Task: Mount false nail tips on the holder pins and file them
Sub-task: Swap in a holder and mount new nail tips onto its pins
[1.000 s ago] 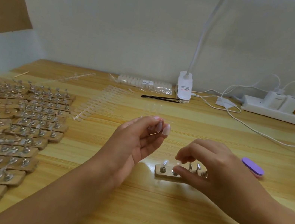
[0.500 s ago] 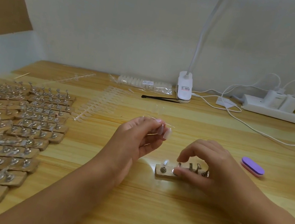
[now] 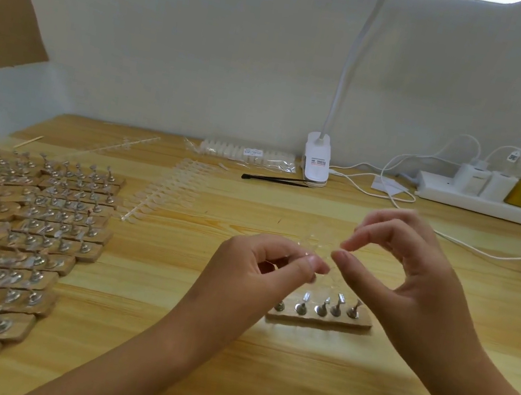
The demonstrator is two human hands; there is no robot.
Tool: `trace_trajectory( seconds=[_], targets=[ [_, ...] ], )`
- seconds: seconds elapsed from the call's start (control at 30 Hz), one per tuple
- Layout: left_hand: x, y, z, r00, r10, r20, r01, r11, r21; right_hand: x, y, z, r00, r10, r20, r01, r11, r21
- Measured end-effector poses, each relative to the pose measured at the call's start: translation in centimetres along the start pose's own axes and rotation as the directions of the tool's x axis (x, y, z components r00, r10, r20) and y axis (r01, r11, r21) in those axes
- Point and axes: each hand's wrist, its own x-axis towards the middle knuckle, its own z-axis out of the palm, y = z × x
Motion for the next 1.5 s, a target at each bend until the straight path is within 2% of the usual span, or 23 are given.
trace_trajectory(
  seconds=[0.03,0.07,0.1,0.13,0.17,0.2,0.23,0.27,0.3,0.33,0.37,0.4,0.47,0.57,0.7,0.77,0.93,1.1,1.33,1.43,1.5],
  targets=[
    [0.0,0.0,0.0,1.000,-0.005,0.000,0.005,1.000,-0.008,-0.1,0.2,-0.1,0.992,-0.127,-0.011,0.125,0.984,-0.130],
    [0.0,-0.1,0.0,1.000,-0.011,0.000,0.011,1.000,-0.008,-0.2,0.3,0.0,0.957,-0.290,0.010,0.280,0.916,-0.288],
    [0.0,-0.1,0.1,1.000,-0.014,0.003,0.014,1.000,-0.004,-0.3,0.5,0.2,0.895,-0.439,0.074,0.429,0.805,-0.411],
    [0.0,-0.2,0.2,1.000,-0.015,0.012,0.015,1.000,0.001,-0.5,0.8,0.3,0.851,-0.510,0.121,0.505,0.734,-0.454],
    [0.0,-0.1,0.3,1.000,-0.014,0.024,0.014,1.000,0.003,-0.6,1.0,0.4,0.864,-0.491,0.110,0.486,0.758,-0.435],
    [-0.1,0.0,0.3,1.000,-0.008,0.030,0.008,1.000,0.000,-0.5,0.9,0.4,0.922,-0.382,0.061,0.379,0.864,-0.332],
    [-0.1,0.1,0.3,1.000,0.006,0.028,-0.006,1.000,-0.006,-0.2,0.6,0.2,0.984,-0.173,0.040,0.176,0.978,-0.114],
    [-0.1,0.2,0.3,0.999,0.034,0.020,-0.034,0.999,-0.004,0.2,0.1,-0.2,0.988,0.090,0.128,-0.115,0.972,0.203],
    [0.0,0.1,0.2,0.997,0.077,0.014,-0.078,0.997,0.011,0.7,0.0,-0.6,0.897,0.278,0.343,-0.421,0.772,0.477],
    [0.0,0.1,0.2,0.992,0.129,0.017,-0.129,0.991,0.029,1.1,0.2,-0.9,0.774,0.350,0.528,-0.630,0.506,0.589],
    [0.0,0.1,0.2,0.984,0.177,0.027,-0.178,0.983,0.036,1.2,0.6,-1.2,0.697,0.359,0.620,-0.717,0.348,0.604],
    [0.0,0.1,0.2,0.977,0.211,0.038,-0.212,0.977,0.020,1.2,1.0,-1.2,0.678,0.368,0.637,-0.735,0.312,0.602],
    [0.0,0.1,0.2,0.976,0.211,0.056,-0.207,0.976,-0.067,1.2,1.2,-1.2,0.718,0.398,0.571,-0.695,0.361,0.622],
    [0.3,0.3,-0.1,0.991,0.095,0.094,-0.063,0.953,-0.298,1.2,0.5,-1.2,0.843,0.389,0.371,-0.536,0.554,0.637],
    [0.6,0.4,-0.5,0.982,-0.030,0.186,0.126,0.836,-0.534,1.1,-0.3,-1.3,0.946,0.281,0.161,-0.324,0.835,0.444],
    [0.7,0.4,-0.5,0.977,-0.059,0.204,0.170,0.795,-0.583,0.9,-0.5,-1.4,0.968,0.224,0.114,-0.250,0.906,0.342],
    [1.0,0.0,-0.6,0.977,-0.146,0.156,0.213,0.750,-0.626,0.6,-0.5,-1.2,0.981,0.146,0.127,-0.175,0.949,0.260],
    [1.0,0.1,-0.7,0.976,-0.152,0.158,0.218,0.733,-0.644,0.5,-0.4,-0.9,0.989,0.105,0.102,-0.126,0.967,0.221],
    [0.9,0.3,-0.6,0.971,-0.114,0.211,0.222,0.762,-0.609,0.5,0.5,-0.7,0.996,0.056,0.067,-0.062,0.993,0.103],
    [1.0,0.1,-0.6,0.976,-0.115,0.187,0.204,0.788,-0.581,0.5,1.3,-0.9,0.993,-0.040,0.108,0.042,0.999,-0.024],
    [1.2,-0.2,-1.0,0.982,-0.128,0.137,0.184,0.793,-0.581,0.3,1.9,-1.1,0.964,-0.139,0.225,0.180,0.968,-0.176]
  ],
)
